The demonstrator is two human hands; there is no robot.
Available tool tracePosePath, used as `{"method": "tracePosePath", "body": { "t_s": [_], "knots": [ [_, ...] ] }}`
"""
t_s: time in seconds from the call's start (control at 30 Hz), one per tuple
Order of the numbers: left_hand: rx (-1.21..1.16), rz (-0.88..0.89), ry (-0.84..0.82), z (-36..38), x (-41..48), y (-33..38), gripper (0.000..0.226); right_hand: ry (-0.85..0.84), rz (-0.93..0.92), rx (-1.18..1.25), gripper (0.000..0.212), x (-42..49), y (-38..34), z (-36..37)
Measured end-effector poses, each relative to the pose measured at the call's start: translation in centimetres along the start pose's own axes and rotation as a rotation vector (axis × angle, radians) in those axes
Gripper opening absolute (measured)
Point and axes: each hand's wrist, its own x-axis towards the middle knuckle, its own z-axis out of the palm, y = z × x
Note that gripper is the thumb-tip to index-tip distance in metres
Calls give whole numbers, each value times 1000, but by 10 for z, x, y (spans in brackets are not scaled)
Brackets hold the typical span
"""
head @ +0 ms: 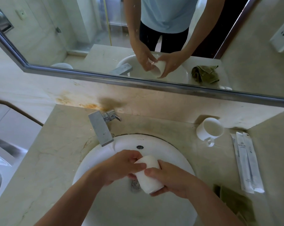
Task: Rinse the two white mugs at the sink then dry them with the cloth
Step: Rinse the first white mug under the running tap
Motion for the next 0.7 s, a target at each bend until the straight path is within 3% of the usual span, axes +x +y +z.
{"method": "tracePosePath", "body": {
  "t_s": [0.1, 0.17, 0.23, 0.27, 0.3, 0.37, 0.43, 0.47, 0.53, 0.57, 0.63, 0.7],
  "knots": [
    [77, 103, 141, 6, 0, 8, 16, 173, -205, -80, 51, 4, 4, 0],
    [51, 108, 301, 14, -2, 4, 47, 429, -317, -151, 61, 7, 2, 8],
    [-149, 62, 254, 26, -3, -3, 76, 638, -394, -239, 77, 15, -1, 19],
    [-308, 58, 174, 34, -2, -8, 80, 694, -420, -302, 84, 18, -4, 26],
    [-435, 64, 122, 43, 0, -11, 79, 700, -448, -354, 89, 20, -5, 33],
    [-577, 111, 186, 53, 7, -19, 76, 546, -475, -374, 95, 18, -4, 40],
    [-634, 168, 271, 53, 11, -26, 65, 372, -455, -491, 81, 7, -6, 32],
    [-643, 172, 292, 51, 14, -30, 60, 368, -435, -615, 63, 0, -11, 25],
    [-636, 167, 328, 46, 17, -42, 60, 573, -463, -823, 23, -3, -29, 13],
    [-628, 165, 340, 44, 18, -46, 63, 698, -499, -816, 18, 0, -42, 12],
    [-601, 166, 355, 43, 21, -53, 66, 710, -581, -757, 34, 10, -76, 21],
    [-579, 180, 354, 39, 26, -57, 55, 475, -578, -702, 64, 28, -107, 39]
  ]
}}
